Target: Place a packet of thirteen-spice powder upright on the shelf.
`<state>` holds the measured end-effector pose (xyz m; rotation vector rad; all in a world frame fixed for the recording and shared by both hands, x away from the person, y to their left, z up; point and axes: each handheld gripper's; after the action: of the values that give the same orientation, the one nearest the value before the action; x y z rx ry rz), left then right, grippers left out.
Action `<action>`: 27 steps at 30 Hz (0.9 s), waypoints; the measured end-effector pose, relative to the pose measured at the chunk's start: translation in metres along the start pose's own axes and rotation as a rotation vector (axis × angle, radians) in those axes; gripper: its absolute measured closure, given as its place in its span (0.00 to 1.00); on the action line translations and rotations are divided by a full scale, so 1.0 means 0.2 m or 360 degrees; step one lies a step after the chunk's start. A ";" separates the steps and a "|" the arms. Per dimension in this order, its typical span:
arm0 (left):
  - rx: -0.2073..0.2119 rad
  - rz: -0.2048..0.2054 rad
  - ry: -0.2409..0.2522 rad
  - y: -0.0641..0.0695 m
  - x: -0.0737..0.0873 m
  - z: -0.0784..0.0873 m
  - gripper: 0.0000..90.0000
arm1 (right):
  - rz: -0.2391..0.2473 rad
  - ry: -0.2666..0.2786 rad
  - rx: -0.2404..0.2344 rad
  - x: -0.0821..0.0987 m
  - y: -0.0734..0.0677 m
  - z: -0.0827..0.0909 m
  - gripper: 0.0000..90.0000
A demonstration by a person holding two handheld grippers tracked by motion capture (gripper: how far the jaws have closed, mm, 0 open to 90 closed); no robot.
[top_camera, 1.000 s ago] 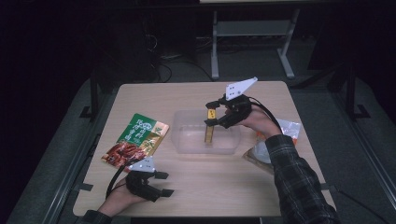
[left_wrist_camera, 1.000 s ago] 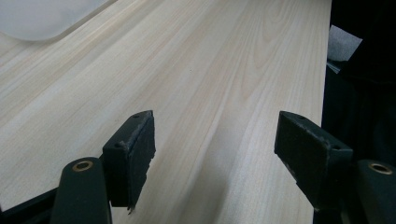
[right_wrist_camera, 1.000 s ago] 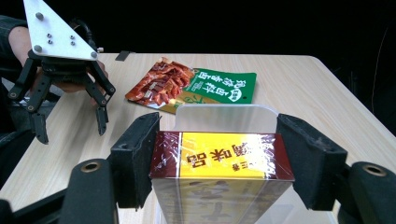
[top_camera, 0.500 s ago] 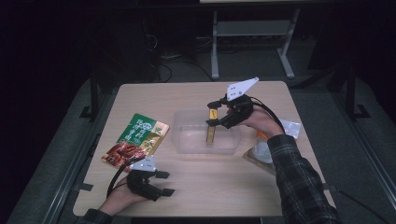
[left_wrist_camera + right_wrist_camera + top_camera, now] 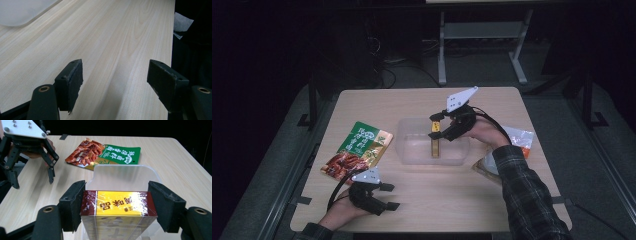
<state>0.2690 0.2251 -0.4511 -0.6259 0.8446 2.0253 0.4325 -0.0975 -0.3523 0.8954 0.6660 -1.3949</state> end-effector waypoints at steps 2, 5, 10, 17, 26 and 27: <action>-0.0002 -0.0008 -0.0008 0.00 0.00 0.00 0.31 | -0.0001 -0.0010 -0.0004 0.01 0.00 -0.02 0.35; -0.0003 -0.0014 -0.0017 0.00 0.00 0.00 0.31 | -0.0007 -0.0022 -0.0002 0.02 0.01 -0.03 0.35; -0.0001 -0.0016 -0.0026 0.00 0.00 0.00 0.31 | -0.0030 -0.0035 -0.0008 0.03 0.02 -0.04 0.34; 0.0002 -0.0028 -0.0036 0.00 0.00 -0.01 0.31 | -0.0019 -0.0110 -0.0012 0.05 0.01 -0.07 0.34; 0.0005 -0.0023 -0.0048 0.00 0.00 -0.01 0.31 | -0.0077 -0.0124 0.0010 0.11 -0.01 -0.10 0.32; 0.0007 -0.0017 -0.0041 0.00 0.00 -0.01 0.31 | -0.0086 -0.0130 0.0009 0.11 -0.01 -0.10 0.32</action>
<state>0.2696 0.2236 -0.4538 -0.5993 0.8289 2.0172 0.4351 -0.0927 -0.3825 0.8257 0.6284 -1.4744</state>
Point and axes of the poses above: each handheld gripper's, and its own axes: z roughly backward along the jaws, x roughly out of its underside, y roughly to its right, and after that the axes turned 7 degrees about z, right-handed
